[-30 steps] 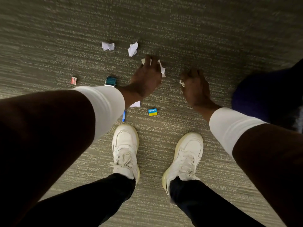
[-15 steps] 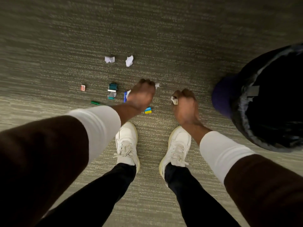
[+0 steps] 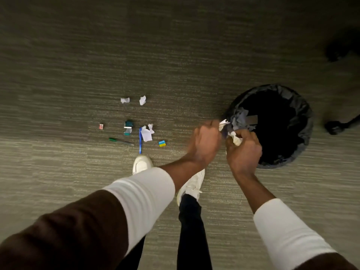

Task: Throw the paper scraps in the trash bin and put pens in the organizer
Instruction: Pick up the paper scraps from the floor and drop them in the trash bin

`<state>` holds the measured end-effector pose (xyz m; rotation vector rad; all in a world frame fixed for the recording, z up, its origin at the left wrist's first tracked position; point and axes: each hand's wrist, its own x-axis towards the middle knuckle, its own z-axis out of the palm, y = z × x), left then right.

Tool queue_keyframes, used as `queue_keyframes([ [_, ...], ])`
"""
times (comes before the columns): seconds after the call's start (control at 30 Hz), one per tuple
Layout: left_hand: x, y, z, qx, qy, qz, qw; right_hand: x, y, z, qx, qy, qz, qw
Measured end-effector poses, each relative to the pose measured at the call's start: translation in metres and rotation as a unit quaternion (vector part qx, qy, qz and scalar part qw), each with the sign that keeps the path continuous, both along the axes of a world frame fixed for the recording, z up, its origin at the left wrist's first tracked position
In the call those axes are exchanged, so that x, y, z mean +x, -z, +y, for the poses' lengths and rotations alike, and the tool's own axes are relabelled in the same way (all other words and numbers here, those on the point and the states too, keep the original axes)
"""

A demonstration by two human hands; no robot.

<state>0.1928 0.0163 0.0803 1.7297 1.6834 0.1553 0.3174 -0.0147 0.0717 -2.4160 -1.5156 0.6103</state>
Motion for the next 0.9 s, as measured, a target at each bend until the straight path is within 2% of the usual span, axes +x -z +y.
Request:
queue_keyframes([
  [0.2, 0.049, -0.011, 0.008, 0.02, 0.034, 0.017, 0.999, 0.048, -0.008, 0.012, -0.026, 0.07, -0.046, 0.996],
  [0.37, 0.079, -0.011, 0.018, -0.014, 0.059, -0.037, 0.997, 0.075, 0.006, 0.025, -0.065, 0.076, -0.062, 0.993],
  [0.5, 0.087, -0.011, 0.012, -0.003, 0.081, -0.023, 0.996, 0.093, 0.014, 0.031, -0.131, 0.053, -0.064, 0.988],
  [0.67, 0.063, -0.006, 0.0, 0.025, 0.037, -0.049, 0.998, 0.094, 0.009, 0.032, -0.146, 0.001, -0.112, 0.983],
  [0.77, 0.032, 0.006, -0.008, 0.022, 0.016, -0.02, 0.999, 0.081, 0.002, 0.029, -0.106, -0.038, -0.125, 0.986],
  [0.9, -0.031, 0.034, -0.017, -0.013, 0.002, 0.04, 0.999, 0.037, -0.004, 0.021, -0.023, -0.127, -0.033, 0.991],
])
